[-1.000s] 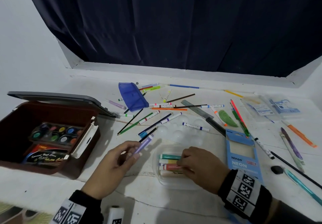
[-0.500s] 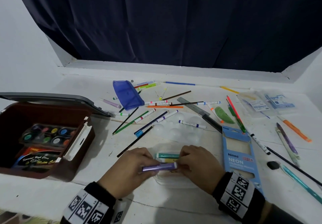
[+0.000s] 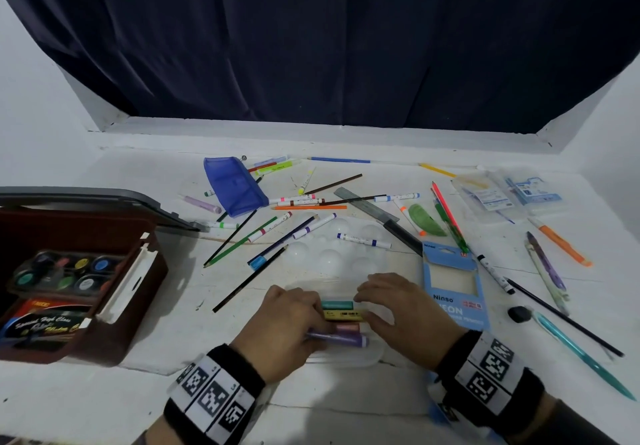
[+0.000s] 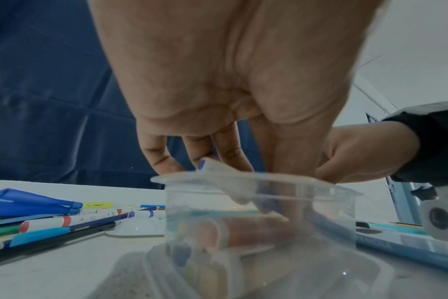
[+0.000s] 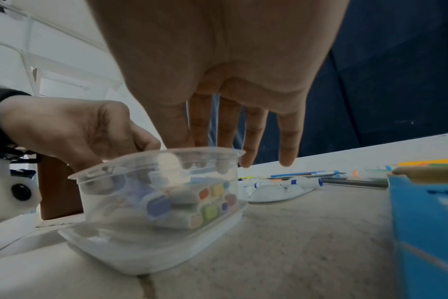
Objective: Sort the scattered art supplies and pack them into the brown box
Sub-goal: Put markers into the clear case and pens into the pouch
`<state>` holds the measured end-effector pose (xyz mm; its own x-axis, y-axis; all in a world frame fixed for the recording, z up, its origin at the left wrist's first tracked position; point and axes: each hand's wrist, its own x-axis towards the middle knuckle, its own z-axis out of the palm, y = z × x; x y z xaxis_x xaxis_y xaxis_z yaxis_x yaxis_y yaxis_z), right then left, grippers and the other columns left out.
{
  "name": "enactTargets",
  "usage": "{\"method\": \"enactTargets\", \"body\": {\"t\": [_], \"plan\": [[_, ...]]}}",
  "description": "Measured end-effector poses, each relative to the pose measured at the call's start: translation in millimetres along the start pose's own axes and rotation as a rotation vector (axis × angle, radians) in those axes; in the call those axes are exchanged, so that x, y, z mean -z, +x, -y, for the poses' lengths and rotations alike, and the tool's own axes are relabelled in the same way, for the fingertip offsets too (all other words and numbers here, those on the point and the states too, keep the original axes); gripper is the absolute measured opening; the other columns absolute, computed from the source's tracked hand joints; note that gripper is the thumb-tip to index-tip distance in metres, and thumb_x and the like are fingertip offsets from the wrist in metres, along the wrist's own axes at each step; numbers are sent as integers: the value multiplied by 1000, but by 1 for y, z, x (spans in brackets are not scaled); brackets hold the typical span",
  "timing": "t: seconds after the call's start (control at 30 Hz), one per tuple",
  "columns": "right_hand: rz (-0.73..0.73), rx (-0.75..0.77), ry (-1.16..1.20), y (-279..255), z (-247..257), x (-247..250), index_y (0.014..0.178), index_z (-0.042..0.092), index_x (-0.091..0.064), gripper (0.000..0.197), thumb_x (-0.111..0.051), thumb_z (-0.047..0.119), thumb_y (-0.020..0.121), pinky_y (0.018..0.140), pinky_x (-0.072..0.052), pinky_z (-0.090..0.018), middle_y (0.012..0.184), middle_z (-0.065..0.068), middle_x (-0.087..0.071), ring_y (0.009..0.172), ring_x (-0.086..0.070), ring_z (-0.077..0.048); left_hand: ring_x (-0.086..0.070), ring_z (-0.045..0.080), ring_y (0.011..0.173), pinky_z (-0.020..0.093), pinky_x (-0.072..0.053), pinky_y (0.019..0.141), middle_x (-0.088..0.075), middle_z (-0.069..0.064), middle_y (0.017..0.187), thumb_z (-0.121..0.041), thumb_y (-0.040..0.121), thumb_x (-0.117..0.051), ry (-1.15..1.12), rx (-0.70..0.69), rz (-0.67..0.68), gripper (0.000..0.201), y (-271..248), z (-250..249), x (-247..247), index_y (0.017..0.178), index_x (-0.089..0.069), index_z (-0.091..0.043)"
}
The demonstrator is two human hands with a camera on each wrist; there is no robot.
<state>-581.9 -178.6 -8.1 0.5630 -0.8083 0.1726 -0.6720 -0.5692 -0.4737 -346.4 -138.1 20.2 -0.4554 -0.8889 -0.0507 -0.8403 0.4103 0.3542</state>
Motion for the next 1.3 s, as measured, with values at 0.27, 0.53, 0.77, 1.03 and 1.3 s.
{"method": "enactTargets", "body": {"t": [0.27,0.53,0.77,1.03,1.3], "plan": [[26,-10,81,2,-9,-6,108,24,-71,30,-54,39,88,89,-50,-30,105,10,-69,97,-61,-10,-52,5,91,30,-29,88,-56,-15,96,-49,83,-71,-24,35,-9,29,6,-4,-5,112,-71,-47],[42,12,110,6,-11,-3,103,22,-72,21,-62,29,86,88,-51,-30,103,9,-71,94,-63,-10,-52,5,85,31,-31,85,-50,-16,87,-44,79,-75,-52,74,-87,25,3,-5,-12,103,-69,-39],[74,0,115,10,-10,3,109,23,-71,25,-68,32,86,92,-47,-29,108,9,-70,98,-61,-7,-53,8,87,32,-25,79,-52,-15,87,-49,81,-72,49,113,-70,24,11,-11,-10,97,-64,-34],[197,-5,126,12,2,18,104,24,-73,35,-79,33,71,88,-47,-30,104,7,-70,94,-62,-9,-55,9,81,32,-23,76,-50,-16,80,-56,74,-74,79,88,-79,29,14,-6,-11,90,-65,-32],[298,-34,-57,19,13,24,108,33,-74,24,-72,36,84,95,-31,-20,130,8,-60,117,-51,-7,-59,7,70,35,-50,70,-66,-14,77,-63,70,-68,-59,-12,-156,34,11,13,-16,81,-76,-32]]}}
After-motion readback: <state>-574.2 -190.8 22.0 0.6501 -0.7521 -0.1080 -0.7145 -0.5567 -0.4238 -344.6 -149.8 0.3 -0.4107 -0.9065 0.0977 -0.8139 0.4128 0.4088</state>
